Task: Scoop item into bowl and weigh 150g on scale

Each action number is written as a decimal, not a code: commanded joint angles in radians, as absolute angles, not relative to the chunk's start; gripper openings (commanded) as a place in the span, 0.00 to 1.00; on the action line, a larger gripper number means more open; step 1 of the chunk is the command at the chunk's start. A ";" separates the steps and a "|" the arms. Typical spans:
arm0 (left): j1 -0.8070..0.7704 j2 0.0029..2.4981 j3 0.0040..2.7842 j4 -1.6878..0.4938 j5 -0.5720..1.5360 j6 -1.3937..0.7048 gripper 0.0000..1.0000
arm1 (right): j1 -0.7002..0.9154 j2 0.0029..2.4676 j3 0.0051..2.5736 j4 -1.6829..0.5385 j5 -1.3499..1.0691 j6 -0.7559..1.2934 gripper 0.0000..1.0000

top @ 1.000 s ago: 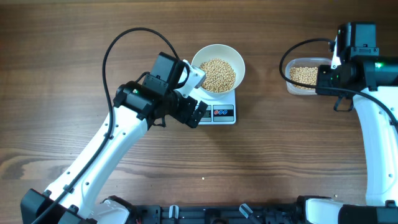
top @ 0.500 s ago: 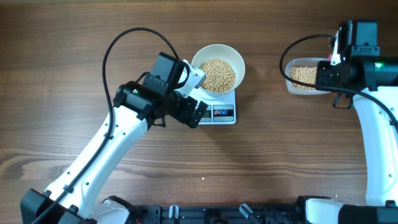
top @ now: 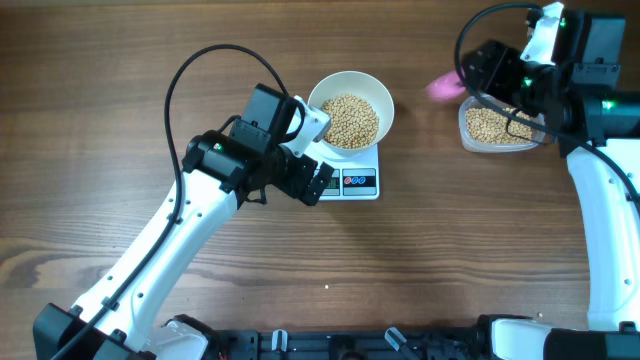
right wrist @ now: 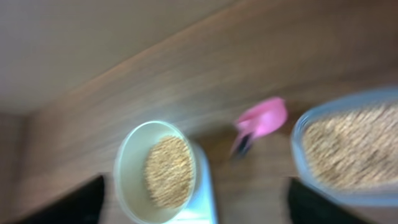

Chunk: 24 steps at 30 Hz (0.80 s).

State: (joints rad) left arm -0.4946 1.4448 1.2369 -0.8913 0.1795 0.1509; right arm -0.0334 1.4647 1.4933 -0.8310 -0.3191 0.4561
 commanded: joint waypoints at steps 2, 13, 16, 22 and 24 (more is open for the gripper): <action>-0.489 1.423 1.251 -0.892 0.174 0.141 1.00 | -0.032 1.468 1.496 -0.908 -0.392 0.768 1.00; -0.489 1.423 1.251 -0.892 0.174 0.141 1.00 | -0.032 1.469 1.496 -0.980 -0.390 0.795 1.00; -0.489 1.423 1.251 -0.892 0.174 0.141 1.00 | -0.032 1.469 1.496 -0.973 -0.347 0.812 1.00; -0.489 1.423 1.251 -0.892 0.174 0.142 1.00 | -0.031 1.435 1.495 -0.806 -0.334 0.397 0.99; -0.489 1.423 1.251 -0.892 0.174 0.141 1.00 | -0.031 1.380 1.484 -0.738 -0.337 0.240 1.00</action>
State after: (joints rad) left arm -0.4946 1.4448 1.2369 -0.8913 0.1795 0.1509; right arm -0.0334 1.4616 1.4929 -0.8097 -0.3523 0.5819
